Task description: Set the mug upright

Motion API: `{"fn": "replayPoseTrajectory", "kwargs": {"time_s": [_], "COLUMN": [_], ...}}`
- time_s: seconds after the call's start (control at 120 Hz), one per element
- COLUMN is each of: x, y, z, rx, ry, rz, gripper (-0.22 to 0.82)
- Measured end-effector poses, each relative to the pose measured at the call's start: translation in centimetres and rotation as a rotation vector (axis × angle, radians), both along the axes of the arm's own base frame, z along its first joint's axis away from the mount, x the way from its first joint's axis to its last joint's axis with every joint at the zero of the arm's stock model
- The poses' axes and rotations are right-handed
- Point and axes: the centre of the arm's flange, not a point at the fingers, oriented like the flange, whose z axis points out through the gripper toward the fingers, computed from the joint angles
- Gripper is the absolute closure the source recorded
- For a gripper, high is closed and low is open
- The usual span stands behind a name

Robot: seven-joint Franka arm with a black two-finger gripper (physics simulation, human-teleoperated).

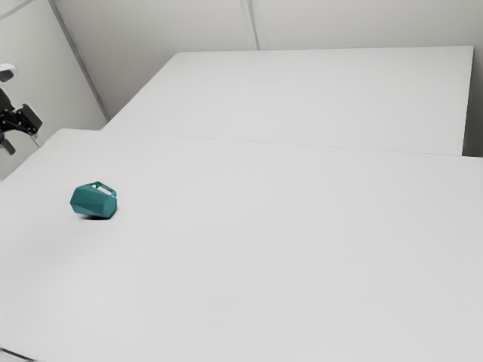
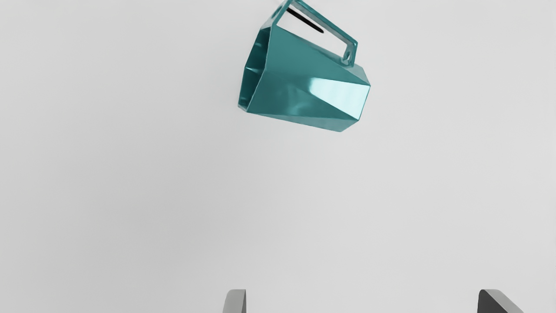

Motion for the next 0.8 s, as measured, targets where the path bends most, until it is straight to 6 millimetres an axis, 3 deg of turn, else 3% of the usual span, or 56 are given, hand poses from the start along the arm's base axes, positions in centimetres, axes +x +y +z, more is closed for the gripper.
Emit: {"fn": "replayPoseTrajectory", "kwargs": {"time_s": [0.15,0.383,0.667,0.8], "x": [0.9,1.9,1.7,1.8], "y": [4.3,8.1,10.5,10.8], "z": [-4.1,-10.2,-16.9,-17.9], "rx": [-0.083,-0.183,-0.292,-0.325], "ry": [-0.058,-0.137,-0.213,-0.280], "rz": [-0.047,-0.154,-0.250,-0.283], "gripper": [0.03,0.03,0.03,0.03]}}
